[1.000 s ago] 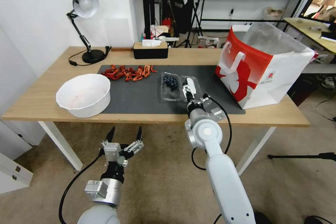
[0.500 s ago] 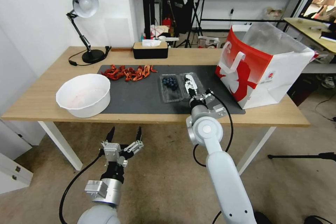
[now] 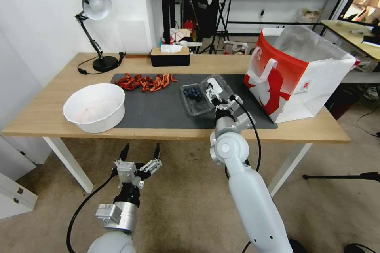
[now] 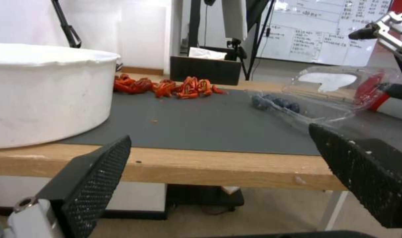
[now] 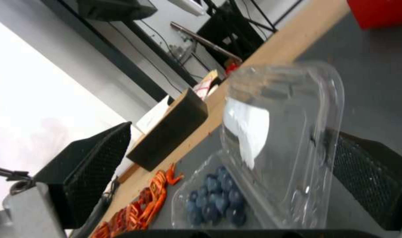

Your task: Close the takeout container lid, then place the container into the takeout bag.

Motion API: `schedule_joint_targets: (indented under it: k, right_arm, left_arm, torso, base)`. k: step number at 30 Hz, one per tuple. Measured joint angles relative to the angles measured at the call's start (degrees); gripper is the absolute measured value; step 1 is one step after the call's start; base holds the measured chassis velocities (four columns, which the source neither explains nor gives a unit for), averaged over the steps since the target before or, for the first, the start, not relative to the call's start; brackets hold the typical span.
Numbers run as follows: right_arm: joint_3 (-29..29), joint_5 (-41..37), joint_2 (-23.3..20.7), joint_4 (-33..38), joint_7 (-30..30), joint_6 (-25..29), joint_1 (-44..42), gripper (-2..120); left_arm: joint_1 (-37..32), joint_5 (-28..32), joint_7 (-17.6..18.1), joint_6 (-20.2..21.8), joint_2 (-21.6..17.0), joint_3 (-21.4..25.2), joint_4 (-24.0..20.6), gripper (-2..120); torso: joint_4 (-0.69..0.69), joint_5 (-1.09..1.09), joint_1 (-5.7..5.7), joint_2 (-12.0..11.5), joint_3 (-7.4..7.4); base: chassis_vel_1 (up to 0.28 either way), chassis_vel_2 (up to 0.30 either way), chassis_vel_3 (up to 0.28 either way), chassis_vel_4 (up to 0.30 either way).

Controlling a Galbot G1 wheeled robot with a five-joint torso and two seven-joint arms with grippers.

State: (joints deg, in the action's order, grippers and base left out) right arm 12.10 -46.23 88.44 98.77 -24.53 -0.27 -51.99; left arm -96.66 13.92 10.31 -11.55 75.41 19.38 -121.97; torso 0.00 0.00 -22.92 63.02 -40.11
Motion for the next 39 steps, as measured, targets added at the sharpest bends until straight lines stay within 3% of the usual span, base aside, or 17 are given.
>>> schedule_joint_targets:
  k: [16, 24, 30, 39]
  right_arm:
    - [-0.80, 5.14, -4.13, -0.94, 8.52, -0.65, 0.97, 100]
    - [-1.07, 3.69, -6.63, -1.36, 13.53, -2.36, 1.52, 100]
    - [-1.02, 0.94, -9.95, -2.26, 20.60, -4.57, 2.00, 100]
    - [-1.79, -1.60, -12.63, -3.98, 24.01, -6.22, 4.45, 100]
  left_arm:
    - [-0.13, -0.33, 0.34, -0.56, -0.02, -0.33, 0.11, 100]
    - [-0.29, -0.59, 0.35, -0.68, 0.21, -0.44, 0.07, 100]
    - [-0.42, -0.81, 0.35, -0.78, 0.33, -0.56, 0.06, 100]
    - [-0.52, -0.93, 0.35, -0.79, 0.42, -0.63, -0.04, 100]
  torso:
    - [0.00, 0.00, 0.00, 0.00, 0.00]
    - [0.00, 0.01, 0.01, 0.01, 0.00]
    - [0.00, 0.01, 0.01, 0.01, 0.00]
    - [0.00, 0.00, 0.01, 0.01, 0.00]
  base:
    - [0.000, 0.000, 0.000, 0.000]
    - [0.000, 0.000, 0.000, 0.000]
    - [0.000, 0.000, 0.000, 0.000]
    - [0.000, 0.000, 0.000, 0.000]
